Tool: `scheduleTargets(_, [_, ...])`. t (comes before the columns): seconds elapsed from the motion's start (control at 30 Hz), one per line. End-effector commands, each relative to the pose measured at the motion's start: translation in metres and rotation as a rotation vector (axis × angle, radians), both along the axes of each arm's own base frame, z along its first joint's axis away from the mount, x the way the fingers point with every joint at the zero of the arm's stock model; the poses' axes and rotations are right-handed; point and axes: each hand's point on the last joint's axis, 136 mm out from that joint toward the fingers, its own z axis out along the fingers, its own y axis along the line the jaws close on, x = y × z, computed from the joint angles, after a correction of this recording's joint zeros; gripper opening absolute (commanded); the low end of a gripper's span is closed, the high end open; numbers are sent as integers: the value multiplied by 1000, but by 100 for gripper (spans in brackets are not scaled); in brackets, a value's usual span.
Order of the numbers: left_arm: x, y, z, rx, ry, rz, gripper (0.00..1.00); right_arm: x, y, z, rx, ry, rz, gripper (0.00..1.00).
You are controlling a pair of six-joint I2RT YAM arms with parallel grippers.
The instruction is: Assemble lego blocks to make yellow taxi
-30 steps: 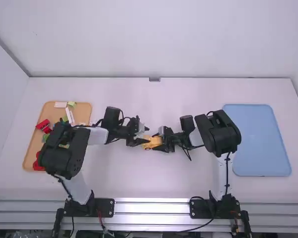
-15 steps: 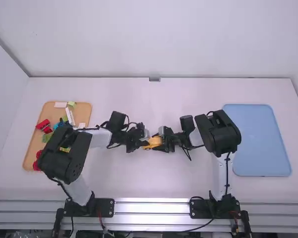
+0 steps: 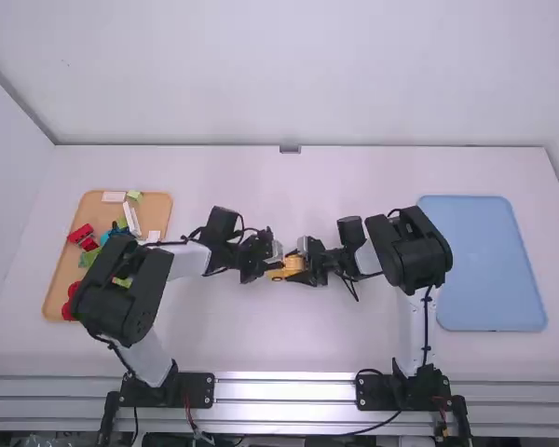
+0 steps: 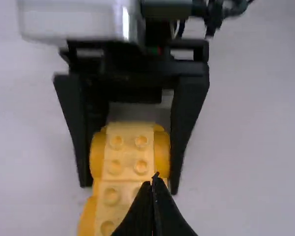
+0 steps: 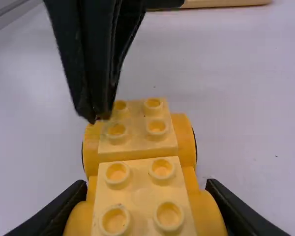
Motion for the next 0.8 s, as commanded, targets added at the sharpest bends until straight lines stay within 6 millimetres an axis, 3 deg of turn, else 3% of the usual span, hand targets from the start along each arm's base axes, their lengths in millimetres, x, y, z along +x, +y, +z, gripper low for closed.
scheduleTargets(0.0, [1,-3,22,-58,-53,-28,2,-6,0,-9,-17,35,-1,51])
scheduleTargets(0.17, [13,11,-3,78,-1,97,2,-5,0,-8,-16,33,-1,51])
scheduleTargets(0.33, [9,22,-34,168,67,136,2,-7,0,-9,-17,38,-1,51])
scheduleTargets(0.6, [-9,16,-46,143,74,18,2,-7,0,-9,-17,38,1,51])
scheduleTargets(0.77, [-11,26,-63,277,81,44,2,-6,0,-9,-17,35,0,51])
